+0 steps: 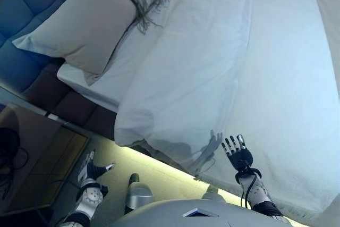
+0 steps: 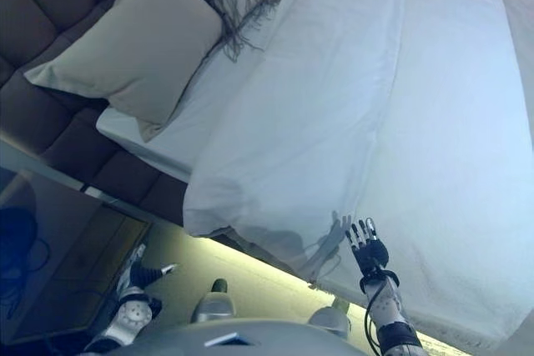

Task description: Make the bed neatly

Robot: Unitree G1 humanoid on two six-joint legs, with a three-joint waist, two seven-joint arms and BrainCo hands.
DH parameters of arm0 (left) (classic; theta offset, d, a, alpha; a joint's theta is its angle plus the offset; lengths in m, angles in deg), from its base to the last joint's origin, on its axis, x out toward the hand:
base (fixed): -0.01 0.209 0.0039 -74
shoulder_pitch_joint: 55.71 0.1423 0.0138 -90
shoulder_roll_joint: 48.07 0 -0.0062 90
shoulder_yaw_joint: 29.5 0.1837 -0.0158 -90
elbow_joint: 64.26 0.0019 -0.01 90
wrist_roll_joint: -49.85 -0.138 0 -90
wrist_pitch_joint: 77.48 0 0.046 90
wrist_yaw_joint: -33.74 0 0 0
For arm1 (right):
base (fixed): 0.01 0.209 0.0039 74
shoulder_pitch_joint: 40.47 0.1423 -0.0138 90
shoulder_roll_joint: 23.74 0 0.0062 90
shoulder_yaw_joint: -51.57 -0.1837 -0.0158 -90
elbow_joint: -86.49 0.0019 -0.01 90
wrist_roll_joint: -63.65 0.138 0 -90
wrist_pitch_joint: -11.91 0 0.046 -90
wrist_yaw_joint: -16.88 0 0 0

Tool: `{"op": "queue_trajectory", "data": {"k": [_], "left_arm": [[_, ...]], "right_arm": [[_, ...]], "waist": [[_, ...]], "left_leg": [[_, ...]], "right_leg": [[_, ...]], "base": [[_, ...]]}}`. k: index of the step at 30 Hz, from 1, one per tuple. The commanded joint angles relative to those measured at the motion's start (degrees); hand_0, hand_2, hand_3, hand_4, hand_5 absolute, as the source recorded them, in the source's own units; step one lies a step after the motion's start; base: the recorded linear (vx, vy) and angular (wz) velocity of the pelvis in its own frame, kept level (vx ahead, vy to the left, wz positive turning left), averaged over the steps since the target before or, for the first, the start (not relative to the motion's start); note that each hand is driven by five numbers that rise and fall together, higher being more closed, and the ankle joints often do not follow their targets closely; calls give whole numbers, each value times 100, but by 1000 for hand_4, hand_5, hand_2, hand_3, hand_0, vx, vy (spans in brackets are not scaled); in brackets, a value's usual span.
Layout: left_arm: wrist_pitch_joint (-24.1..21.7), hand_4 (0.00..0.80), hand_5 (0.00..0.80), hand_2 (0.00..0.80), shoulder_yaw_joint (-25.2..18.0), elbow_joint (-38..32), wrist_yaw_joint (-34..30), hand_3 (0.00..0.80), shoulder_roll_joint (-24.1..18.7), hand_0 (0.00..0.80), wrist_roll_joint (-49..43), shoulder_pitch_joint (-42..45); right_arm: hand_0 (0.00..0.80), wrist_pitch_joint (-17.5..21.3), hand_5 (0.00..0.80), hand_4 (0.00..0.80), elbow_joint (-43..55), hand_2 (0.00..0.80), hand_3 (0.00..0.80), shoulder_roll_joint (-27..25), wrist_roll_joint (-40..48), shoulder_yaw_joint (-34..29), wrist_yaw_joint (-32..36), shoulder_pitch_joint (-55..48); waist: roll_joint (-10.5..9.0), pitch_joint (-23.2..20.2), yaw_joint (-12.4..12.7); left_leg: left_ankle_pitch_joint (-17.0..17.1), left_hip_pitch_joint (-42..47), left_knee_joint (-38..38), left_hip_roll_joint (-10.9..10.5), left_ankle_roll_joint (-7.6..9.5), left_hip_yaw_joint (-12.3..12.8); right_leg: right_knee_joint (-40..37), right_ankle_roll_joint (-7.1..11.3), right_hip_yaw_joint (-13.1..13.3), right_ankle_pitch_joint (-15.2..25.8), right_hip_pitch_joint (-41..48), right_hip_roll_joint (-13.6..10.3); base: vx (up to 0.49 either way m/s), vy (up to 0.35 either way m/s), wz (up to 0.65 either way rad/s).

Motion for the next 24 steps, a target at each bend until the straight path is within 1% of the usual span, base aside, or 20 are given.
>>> {"op": "queue_trajectory", "data": {"k": [1,3,5,7,8,11,12,13,17,20,21,24], "left_arm": [[-281,0,0,0,45,-77,-572,0,46,0,1106,-442],[-318,0,0,0,83,-128,-867,0,107,0,1668,-619],[-361,0,0,0,157,-152,-1302,0,171,0,2372,-835],[-308,0,0,0,171,-193,-1689,0,223,0,2911,-1000],[-353,0,0,0,203,-143,-1957,0,277,0,3313,-1175],[-260,0,0,0,262,-52,-2649,0,338,0,4331,-1578],[-248,0,0,0,273,-38,-2738,0,344,0,4459,-1641],[-186,0,0,0,277,-12,-3015,0,370,0,4828,-1760],[-24,0,0,0,142,-44,-3514,0,455,0,5511,-1977],[189,0,0,0,-86,-163,-3851,0,450,0,5981,-2088],[257,0,0,0,-167,-175,-3936,0,436,0,6114,-2114],[417,0,0,0,-308,-265,-4040,0,441,0,6394,-2218]], "right_arm": [[0,196,0,0,438,0,0,-281,69,-239,128,173],[0,257,0,0,464,0,0,-289,106,-190,167,265],[0,350,0,0,489,0,0,-308,187,-112,223,406],[0,424,0,0,536,0,0,-307,241,-59,251,517],[0,508,0,0,550,0,0,-307,309,-12,311,634],[0,670,0,0,591,0,0,-325,457,121,436,925],[0,686,0,0,605,0,0,-329,476,141,446,974],[0,747,0,0,656,0,0,-332,490,194,473,1069],[0,849,0,0,829,0,0,-343,543,242,522,1277],[0,867,0,0,1015,0,0,-318,552,200,569,1414],[0,878,0,0,1057,0,0,-309,555,188,591,1451],[0,868,0,0,1237,0,0,-273,527,160,586,1550]], "waist": [[149,293,8],[127,451,-39],[85,663,-82],[43,830,-101],[3,1014,-125],[-89,1405,-166],[-103,1463,-162],[-128,1580,-173],[-202,1832,-173],[-275,1988,-151],[-288,2026,-139],[-338,2117,-153]], "left_leg": [[306,-594,250,-161,561,-163],[292,-749,357,-165,571,-191],[289,-955,478,-176,583,-238],[291,-1165,616,-191,592,-288],[297,-1398,763,-204,603,-346],[331,-1969,1142,-229,637,-469],[309,-2061,1230,-228,642,-479],[327,-2272,1376,-244,654,-523],[330,-2800,1775,-330,715,-613],[286,-3144,2066,-393,771,-635],[109,-3173,2179,-372,760,-631],[93,-3412,2343,-402,809,-603]], "right_leg": [[935,96,287,-551,-294,-228],[1008,86,356,-546,-452,-232],[1096,69,431,-537,-648,-224],[1204,48,480,-524,-836,-223],[1333,22,534,-507,-1051,-218],[1691,-62,622,-493,-1552,-180],[1781,-77,647,-516,-1643,-170],[1940,-110,676,-541,-1819,-152],[2348,-180,761,-604,-2278,-133],[2619,-220,813,-626,-2593,-117],[2752,-186,855,-780,-2634,-91],[2921,-219,910,-795,-2870,-61]], "base": [[-95,-1,-11],[-152,-28,-11],[-186,-55,-6],[-201,-70,-4],[-258,-94,-1],[-239,-96,9],[-194,-67,6],[-159,-41,-3],[-106,-11,-8],[-46,-16,-4],[25,-8,-6],[-32,14,1]]}}
